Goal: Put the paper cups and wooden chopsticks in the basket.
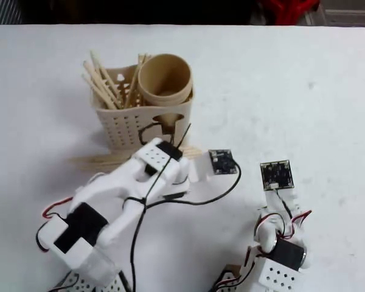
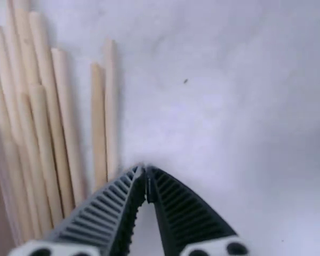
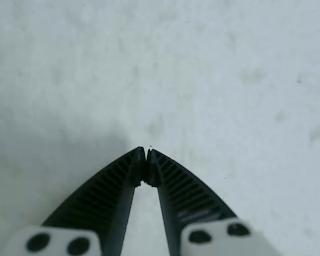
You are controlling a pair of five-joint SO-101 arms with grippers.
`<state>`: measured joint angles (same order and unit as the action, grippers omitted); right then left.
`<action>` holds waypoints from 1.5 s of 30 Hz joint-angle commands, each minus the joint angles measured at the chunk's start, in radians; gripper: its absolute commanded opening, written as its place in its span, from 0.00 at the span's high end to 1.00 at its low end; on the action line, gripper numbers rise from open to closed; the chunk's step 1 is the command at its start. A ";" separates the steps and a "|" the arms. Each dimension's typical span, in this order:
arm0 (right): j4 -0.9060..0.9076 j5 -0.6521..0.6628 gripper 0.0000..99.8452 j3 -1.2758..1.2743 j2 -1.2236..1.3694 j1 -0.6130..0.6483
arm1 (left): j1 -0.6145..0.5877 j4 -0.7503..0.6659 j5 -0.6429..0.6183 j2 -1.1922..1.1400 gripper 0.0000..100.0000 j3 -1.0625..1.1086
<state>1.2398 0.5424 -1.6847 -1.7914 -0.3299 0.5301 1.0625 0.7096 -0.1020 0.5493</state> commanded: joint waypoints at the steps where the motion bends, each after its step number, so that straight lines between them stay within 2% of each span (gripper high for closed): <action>1: -0.015 -0.011 0.98 -0.006 -0.008 0.004 | 0.019 0.103 0.003 0.002 0.97 -0.127; 6: -0.015 -0.011 0.98 -0.006 -0.008 0.004 | 0.022 0.098 -0.002 -0.008 0.97 -0.199; 10: -0.015 -0.011 0.98 -0.006 -0.008 0.004 | 0.010 0.077 -0.002 -0.010 0.88 -0.196; 15: -0.015 -0.011 0.98 -0.006 -0.008 0.004 | 0.002 -0.046 0.006 -0.012 0.86 -0.118; 18: -0.015 -0.011 0.98 -0.006 -0.008 0.004 | 0.004 -0.074 0.008 -0.012 0.86 -0.083; 25: -0.015 -0.011 0.98 -0.006 -0.008 0.004 | 0.010 -0.061 0.009 -0.073 0.86 -0.080; 29: -0.015 -0.011 0.98 -0.006 -0.008 0.004 | 0.008 0.043 0.006 -0.153 0.86 -0.192; 33: -0.015 -0.011 0.98 -0.006 -0.008 0.004 | 0.010 0.075 0.008 -0.203 0.86 -0.238; 41: -0.015 -0.011 0.98 -0.006 -0.008 0.004 | 0.012 0.078 0.009 -0.196 0.95 -0.233; 45: -0.015 -0.011 0.98 -0.006 -0.008 0.004 | 0.053 0.103 0.011 -0.194 0.98 -0.233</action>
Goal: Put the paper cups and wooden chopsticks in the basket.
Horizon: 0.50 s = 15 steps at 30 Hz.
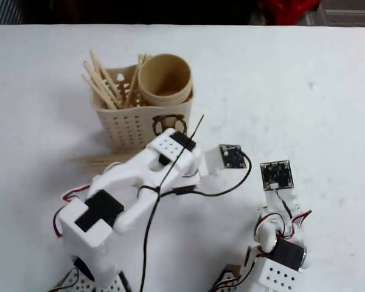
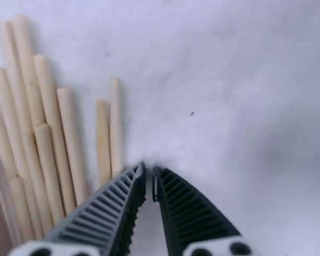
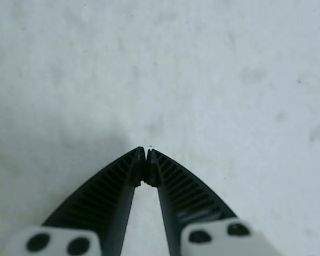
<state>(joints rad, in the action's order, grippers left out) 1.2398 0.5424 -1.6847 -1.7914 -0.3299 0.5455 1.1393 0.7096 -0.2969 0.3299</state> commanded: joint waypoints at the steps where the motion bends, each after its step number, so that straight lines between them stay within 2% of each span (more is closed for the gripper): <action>1: -0.015 -0.011 0.98 -0.006 -0.008 0.004 | 0.059 0.037 0.011 0.001 0.98 -0.014; 7: -0.015 -0.011 0.98 -0.006 -0.008 0.004 | 0.107 0.058 0.011 0.018 0.98 -0.014; 11: -0.015 -0.011 0.98 -0.006 -0.008 0.004 | 0.062 0.035 0.006 0.128 0.98 0.014; 15: -0.015 -0.011 0.98 -0.006 -0.008 0.004 | -0.008 -0.074 0.000 0.277 0.98 0.100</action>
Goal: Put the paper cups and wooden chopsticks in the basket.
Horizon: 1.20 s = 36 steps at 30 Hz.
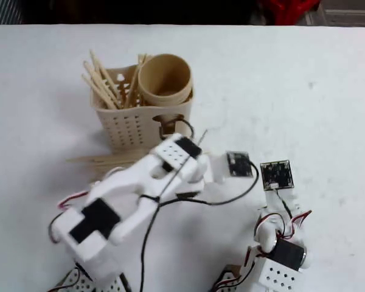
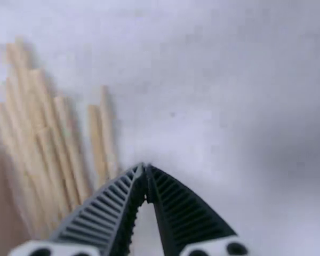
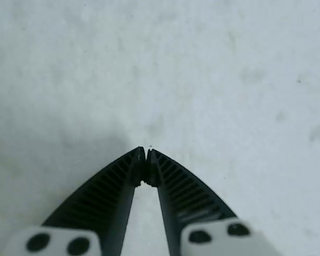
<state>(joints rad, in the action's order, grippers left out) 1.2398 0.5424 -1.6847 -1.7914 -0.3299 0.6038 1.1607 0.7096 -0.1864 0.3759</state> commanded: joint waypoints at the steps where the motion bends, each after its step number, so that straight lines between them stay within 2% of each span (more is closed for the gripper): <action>1: -0.015 -0.011 0.98 -0.006 -0.008 0.004 | -0.084 -0.129 -0.002 0.196 0.97 0.080; 7: -0.015 -0.011 0.98 -0.006 -0.008 0.004 | -0.170 -0.252 -0.003 0.209 0.87 0.178; 12: -0.015 -0.011 0.98 -0.006 -0.008 0.004 | -0.168 -0.235 0.006 0.102 0.86 0.127; 16: -0.015 -0.011 0.98 -0.006 -0.008 0.004 | -0.168 -0.147 0.006 -0.010 0.86 0.018; 20: -0.015 -0.011 0.98 -0.006 -0.008 0.004 | -0.160 -0.068 0.008 -0.105 0.86 -0.068; 36: -0.015 -0.011 0.98 -0.006 -0.008 0.004 | -0.035 0.031 0.009 -0.108 0.98 -0.072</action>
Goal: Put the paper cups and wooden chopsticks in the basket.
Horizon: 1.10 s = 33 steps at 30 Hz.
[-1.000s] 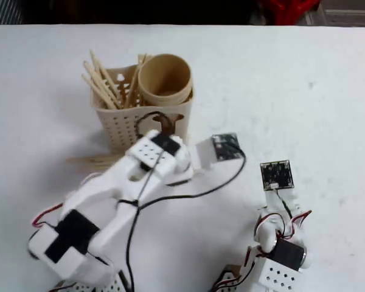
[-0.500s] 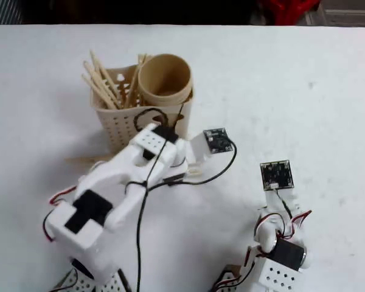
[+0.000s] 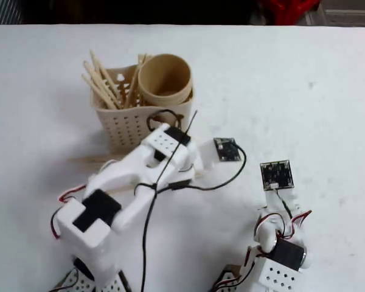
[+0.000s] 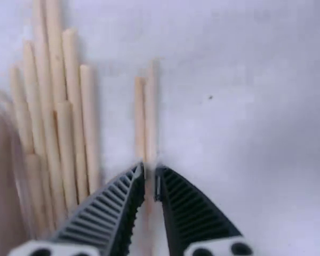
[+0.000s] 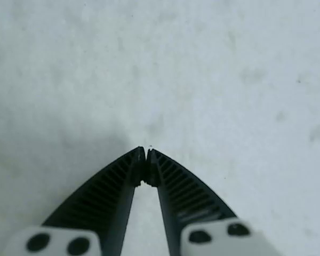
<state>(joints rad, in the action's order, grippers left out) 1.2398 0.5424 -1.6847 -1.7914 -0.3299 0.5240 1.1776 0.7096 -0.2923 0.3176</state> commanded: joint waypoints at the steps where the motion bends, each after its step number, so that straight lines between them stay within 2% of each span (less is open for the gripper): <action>1: -0.015 -0.011 0.98 -0.006 -0.008 0.004 | 0.045 0.014 0.008 -0.002 0.98 -0.014; 5: -0.015 -0.011 0.98 -0.006 -0.008 0.004 | 0.025 0.012 0.008 -0.005 0.97 -0.021; 10: -0.015 -0.011 0.98 -0.006 -0.008 0.004 | 0.004 0.012 0.008 -0.012 0.88 -0.015; 18: -0.015 -0.011 0.98 -0.006 -0.008 0.004 | 0.005 0.006 0.009 -0.012 0.98 -0.014; 23: -0.015 -0.011 0.98 -0.006 -0.008 0.004 | -0.001 0.008 0.008 0.008 0.98 -0.023; 33: -0.015 -0.011 0.98 -0.006 -0.008 0.004 | 0.004 0.054 -0.002 0.464 0.98 0.060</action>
<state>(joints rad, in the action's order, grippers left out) 1.2398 0.5424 -1.6847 -1.7914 -0.3314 0.5378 1.2190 0.7096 -0.0560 0.3514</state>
